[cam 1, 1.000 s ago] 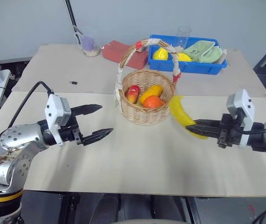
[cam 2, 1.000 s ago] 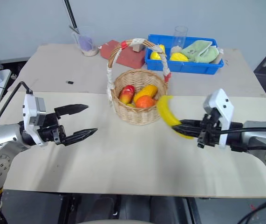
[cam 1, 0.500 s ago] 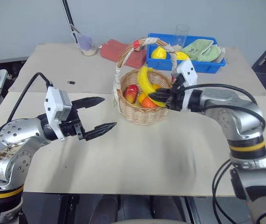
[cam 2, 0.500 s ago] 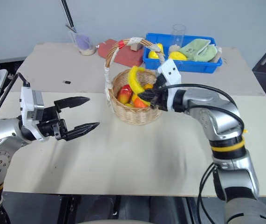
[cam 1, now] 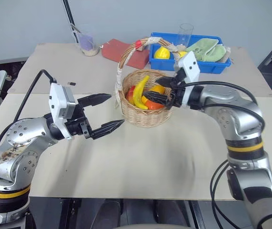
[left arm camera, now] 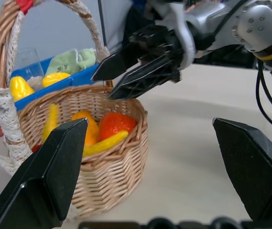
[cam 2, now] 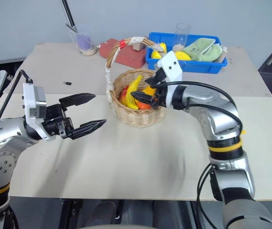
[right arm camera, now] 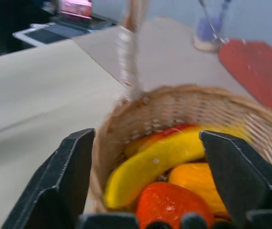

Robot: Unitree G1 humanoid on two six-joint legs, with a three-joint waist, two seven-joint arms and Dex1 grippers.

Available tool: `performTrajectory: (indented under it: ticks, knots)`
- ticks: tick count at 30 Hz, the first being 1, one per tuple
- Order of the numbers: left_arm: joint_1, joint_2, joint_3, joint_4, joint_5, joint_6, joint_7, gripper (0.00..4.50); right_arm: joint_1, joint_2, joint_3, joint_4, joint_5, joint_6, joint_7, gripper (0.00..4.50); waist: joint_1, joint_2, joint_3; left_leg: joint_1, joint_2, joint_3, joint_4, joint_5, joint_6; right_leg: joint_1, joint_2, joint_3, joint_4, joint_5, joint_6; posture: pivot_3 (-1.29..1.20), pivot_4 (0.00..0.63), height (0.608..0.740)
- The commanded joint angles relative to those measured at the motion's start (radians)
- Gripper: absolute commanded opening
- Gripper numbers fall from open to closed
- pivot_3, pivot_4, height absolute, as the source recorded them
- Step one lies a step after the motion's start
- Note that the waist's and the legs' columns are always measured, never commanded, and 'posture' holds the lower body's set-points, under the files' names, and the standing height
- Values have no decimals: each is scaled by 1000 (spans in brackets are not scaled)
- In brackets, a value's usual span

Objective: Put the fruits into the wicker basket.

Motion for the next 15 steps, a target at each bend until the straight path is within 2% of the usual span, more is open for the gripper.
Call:
performTrajectory:
  ticks: [1,4,8,15]
  knots:
    - [-9,6,22,-22,-36,7,9,4500,94,-81,-97,-135,48,-16,57,3862,0,0,0,0,0,0,0,0,0,0,0,0,0,0,0,0,150,711]
    - [-16,6,13,-18,-35,7,11,4500,167,-82,-145,-128,14,-17,-25,3862,-6,0,0,1,0,1,1,0,0,1,0,0,0,0,0,0,150,711]
    - [-52,-8,-27,1,-26,3,7,4500,152,7,-140,21,-112,-134,-181,3862,-16,0,0,3,1,2,1,0,0,1,1,1,2,0,0,0,150,711]
    - [-94,-16,-64,11,-9,-6,4,4500,4,112,-112,336,-205,-334,-200,3862,-31,0,0,1,0,2,1,0,0,-1,0,1,1,0,0,0,150,711]
